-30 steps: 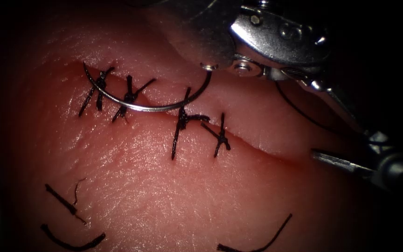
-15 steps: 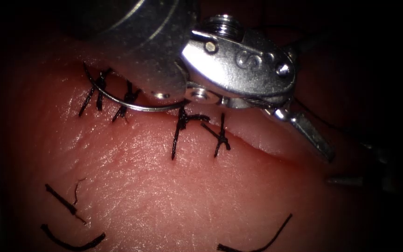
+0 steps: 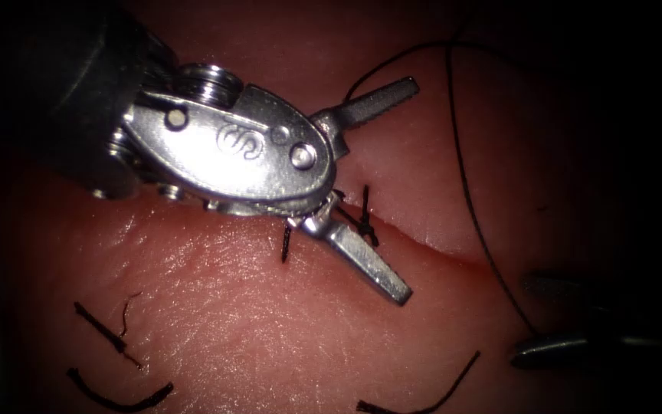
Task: Wound Closure
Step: Use the left gripper to grab the suture and pull the needle back into frame
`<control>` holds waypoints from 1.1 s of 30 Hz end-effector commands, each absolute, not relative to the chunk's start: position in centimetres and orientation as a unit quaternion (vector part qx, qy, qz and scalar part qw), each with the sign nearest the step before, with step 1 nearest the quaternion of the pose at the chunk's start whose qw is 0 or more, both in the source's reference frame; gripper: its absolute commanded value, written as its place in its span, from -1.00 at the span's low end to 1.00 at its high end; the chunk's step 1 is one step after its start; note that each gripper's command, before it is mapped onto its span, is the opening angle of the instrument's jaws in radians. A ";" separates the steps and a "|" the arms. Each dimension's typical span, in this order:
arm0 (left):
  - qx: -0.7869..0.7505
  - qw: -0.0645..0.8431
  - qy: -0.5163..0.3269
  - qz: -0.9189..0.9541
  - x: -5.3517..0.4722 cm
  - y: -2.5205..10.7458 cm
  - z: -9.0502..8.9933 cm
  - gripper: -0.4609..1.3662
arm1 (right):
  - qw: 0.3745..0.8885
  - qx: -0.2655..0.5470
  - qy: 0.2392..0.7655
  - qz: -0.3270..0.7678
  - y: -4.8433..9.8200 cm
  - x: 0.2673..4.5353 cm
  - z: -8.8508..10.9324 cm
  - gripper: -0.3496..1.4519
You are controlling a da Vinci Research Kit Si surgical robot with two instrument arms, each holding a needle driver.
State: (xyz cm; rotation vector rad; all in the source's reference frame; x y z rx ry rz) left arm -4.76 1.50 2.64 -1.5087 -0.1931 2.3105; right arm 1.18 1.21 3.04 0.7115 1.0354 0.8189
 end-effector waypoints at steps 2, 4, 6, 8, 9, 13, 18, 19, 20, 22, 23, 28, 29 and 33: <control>-0.530 0.207 -0.072 0.819 -4.66 1.4 2.6 0.79 | 0.707 0.320 0.513 0.367 1.2 1.27 3.1 0.59; -0.527 0.216 -0.074 0.818 -4.59 1.4 2.6 0.78 | 0.692 0.314 0.536 0.367 1.2 1.36 3.1 0.67; -0.525 0.225 -0.075 0.818 -4.50 1.3 2.5 0.81 | 0.672 0.300 0.566 0.372 1.2 1.47 3.0 0.68; -0.524 0.227 -0.076 0.818 -4.43 1.2 2.5 0.84 | 0.679 0.258 0.596 0.343 1.3 1.55 3.0 0.68; -0.523 0.227 -0.075 0.818 -4.39 1.2 2.5 0.85 | 0.685 0.232 0.611 0.322 1.3 1.59 3.0 0.67; -0.510 0.240 -0.061 0.823 -4.21 1.2 2.4 0.79 | 0.681 0.177 0.648 0.292 1.5 1.70 3.0 0.63; -0.490 0.256 -0.043 0.832 -3.99 1.2 2.4 0.64 | 0.705 0.117 0.651 0.256 1.7 1.72 2.9 0.59; -0.483 0.257 -0.041 0.836 -3.96 1.2 2.4 0.63 | 0.705 0.118 0.651 0.256 1.7 1.72 2.8 0.53; -0.473 0.258 -0.040 0.842 -3.93 1.2 2.4 0.62 | 0.704 0.119 0.651 0.256 1.7 1.72 2.8 0.48; -0.451 0.255 -0.041 0.854 -3.89 1.2 2.4 0.64 | 0.708 0.109 0.653 0.246 1.7 1.71 2.8 0.49; -0.445 0.257 -0.043 0.857 -3.88 1.2 2.4 0.64 | 0.712 0.097 0.655 0.233 1.7 1.71 2.8 0.49; -0.395 0.247 -0.046 0.884 -3.86 1.3 2.5 0.69 | 0.722 0.080 0.655 0.208 1.7 1.69 2.8 0.40; -0.383 0.246 -0.043 0.889 -3.86 1.3 2.5 0.66 | 0.728 0.081 0.650 0.201 1.7 1.68 2.8 0.38; -0.362 0.247 -0.028 0.899 -3.87 1.3 2.5 0.44 | 0.740 0.085 0.639 0.191 1.7 1.67 2.8 0.37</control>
